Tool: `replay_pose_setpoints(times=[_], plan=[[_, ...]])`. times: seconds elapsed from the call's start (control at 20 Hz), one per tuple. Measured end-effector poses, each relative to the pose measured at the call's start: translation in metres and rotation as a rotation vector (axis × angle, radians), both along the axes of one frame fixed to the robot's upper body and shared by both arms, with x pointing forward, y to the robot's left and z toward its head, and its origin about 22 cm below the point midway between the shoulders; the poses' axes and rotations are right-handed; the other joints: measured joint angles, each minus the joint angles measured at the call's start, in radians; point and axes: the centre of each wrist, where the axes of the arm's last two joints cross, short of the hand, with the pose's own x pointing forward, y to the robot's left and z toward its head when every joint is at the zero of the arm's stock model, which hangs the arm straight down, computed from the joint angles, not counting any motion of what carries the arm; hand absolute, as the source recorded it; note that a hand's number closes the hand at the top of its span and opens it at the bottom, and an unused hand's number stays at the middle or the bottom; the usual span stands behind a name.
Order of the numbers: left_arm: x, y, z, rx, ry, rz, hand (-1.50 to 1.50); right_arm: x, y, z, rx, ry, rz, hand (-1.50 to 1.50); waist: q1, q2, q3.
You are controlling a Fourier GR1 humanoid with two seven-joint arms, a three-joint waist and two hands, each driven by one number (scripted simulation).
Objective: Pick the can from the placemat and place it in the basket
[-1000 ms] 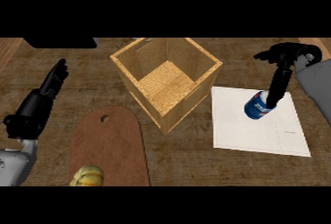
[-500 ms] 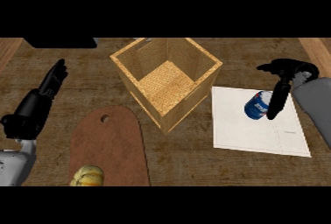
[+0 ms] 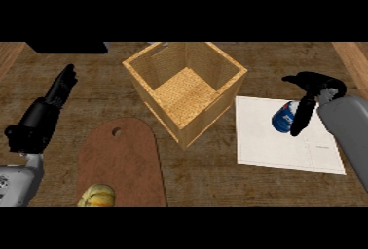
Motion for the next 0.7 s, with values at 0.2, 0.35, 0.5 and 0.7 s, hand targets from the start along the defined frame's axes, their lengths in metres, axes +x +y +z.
replay_pose_setpoints(times=[0.2,0.35,0.5,0.7], plan=[[0.0,-0.006,0.001,-0.003,0.001,0.004,0.0,-0.005,-0.003,-0.012,0.015,-0.005,-0.011,-1.5,0.0,0.0,0.0],[-0.005,-0.002,-0.003,0.0,0.001,0.005,0.0,-0.007,-0.005,-0.012,0.015,-0.004,-0.012,-1.5,0.0,0.0,0.0],[-0.005,0.001,-0.001,-0.002,0.001,0.002,0.0,-0.009,-0.006,-0.019,0.015,0.006,-0.011,-1.5,0.001,0.0,0.0],[-0.005,0.0,-0.004,0.0,0.001,0.0,0.0,-0.011,-0.001,-0.031,0.012,0.023,-0.026,-1.5,0.001,0.0,0.0]])
